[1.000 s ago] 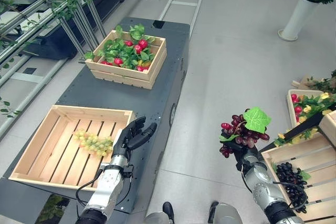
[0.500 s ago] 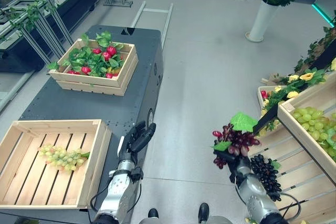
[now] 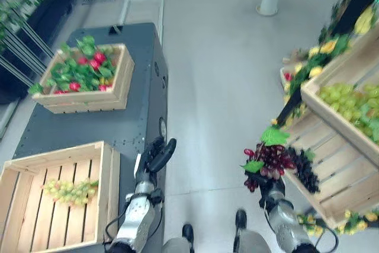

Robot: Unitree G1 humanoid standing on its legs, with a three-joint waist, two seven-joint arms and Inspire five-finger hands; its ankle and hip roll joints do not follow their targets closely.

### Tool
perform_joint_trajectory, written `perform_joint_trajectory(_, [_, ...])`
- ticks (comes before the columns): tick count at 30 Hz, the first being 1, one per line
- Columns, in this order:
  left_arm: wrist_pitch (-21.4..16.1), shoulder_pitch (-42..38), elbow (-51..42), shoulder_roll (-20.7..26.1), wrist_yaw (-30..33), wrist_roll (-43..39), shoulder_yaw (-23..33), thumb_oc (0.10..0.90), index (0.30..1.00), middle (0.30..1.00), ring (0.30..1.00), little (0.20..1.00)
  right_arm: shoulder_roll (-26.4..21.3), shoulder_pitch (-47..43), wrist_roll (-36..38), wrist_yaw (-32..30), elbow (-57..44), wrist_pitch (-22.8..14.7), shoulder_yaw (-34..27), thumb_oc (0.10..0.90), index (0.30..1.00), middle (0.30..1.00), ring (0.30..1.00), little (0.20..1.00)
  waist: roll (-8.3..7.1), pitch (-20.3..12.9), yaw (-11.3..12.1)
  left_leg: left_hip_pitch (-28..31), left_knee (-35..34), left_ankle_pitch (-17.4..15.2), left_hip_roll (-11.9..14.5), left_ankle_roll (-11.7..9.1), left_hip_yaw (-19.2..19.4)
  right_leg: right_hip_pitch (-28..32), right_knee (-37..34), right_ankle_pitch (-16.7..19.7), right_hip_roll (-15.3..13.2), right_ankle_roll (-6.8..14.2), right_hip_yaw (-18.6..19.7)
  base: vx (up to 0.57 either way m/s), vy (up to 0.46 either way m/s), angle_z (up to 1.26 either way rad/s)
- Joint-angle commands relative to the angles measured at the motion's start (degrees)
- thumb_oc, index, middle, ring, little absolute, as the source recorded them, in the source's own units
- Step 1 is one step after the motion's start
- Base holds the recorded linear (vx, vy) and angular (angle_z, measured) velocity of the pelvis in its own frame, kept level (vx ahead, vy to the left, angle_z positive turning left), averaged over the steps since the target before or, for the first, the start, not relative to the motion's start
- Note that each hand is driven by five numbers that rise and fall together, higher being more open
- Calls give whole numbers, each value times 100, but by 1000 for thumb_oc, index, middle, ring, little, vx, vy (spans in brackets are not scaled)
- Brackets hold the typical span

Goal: Pick up the fruits from the basket on one side to the basket on the other side

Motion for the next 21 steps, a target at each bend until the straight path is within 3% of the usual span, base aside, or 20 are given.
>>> perform_joint_trajectory(1, [-923, -685, -366, 51, 278, 19, 118, 800, 900, 900, 900, 900, -73, -744, 22, -224, -626, -905, -311, 400, 300, 300, 300, 300, 71, 453, -78, -721, 1221, -574, -178, 174, 125, -9, 1557, -1409, 138, -524, -288, -131, 18, -18])
perform_joint_trajectory(6, [-872, -1078, -419, -11, 498, 102, -50, 800, 900, 900, 900, 900, -106, -1121, 302, -371, -649, -1095, -467, 400, 300, 300, 300, 300, 46, 847, -141, -1447, 2118, -890, -100, 236, 174, -722, 2448, -1644, 37, -599, -328, -135, -13, -14])
perform_joint_trajectory(10, [-804, -1194, -389, -16, 488, 127, -100, 800, 900, 900, 900, 900, -210, -1440, 367, -378, -626, -1047, -634, 400, 300, 300, 300, 300, 36, 976, -158, -1697, 2456, -1021, -55, 260, 202, -946, 2710, -1709, 37, -622, -330, -61, -20, -14])
perform_joint_trajectory(11, [-778, -1246, -355, -11, 489, 80, -163, 800, 900, 900, 900, 900, -270, -1612, 352, -433, -614, -1043, -682, 400, 300, 300, 300, 300, 33, 1062, -172, -1739, 2648, -1181, -29, 243, 191, -980, 2857, -1811, 44, -588, -305, 5, -11, -19])
perform_joint_trajectory(17, [-712, -1339, -433, 19, 492, 42, -298, 800, 900, 900, 900, 900, -679, -2217, 431, -557, -526, -995, -992, 400, 300, 300, 300, 300, 27, 1164, -147, -2195, 3042, -1135, 74, 229, 241, -1309, 2875, -1736, 120, -604, -396, -36, 3, -12])
perform_joint_trajectory(21, [-668, -1353, -581, 61, 578, 56, -366, 800, 900, 900, 900, 900, -989, -2579, 491, -480, -343, -923, -1184, 400, 300, 300, 300, 300, 35, 1165, -61, -2388, 3204, -1222, 208, 278, 404, -1552, 3089, -1760, -32, -560, -517, -3, 52, -16])
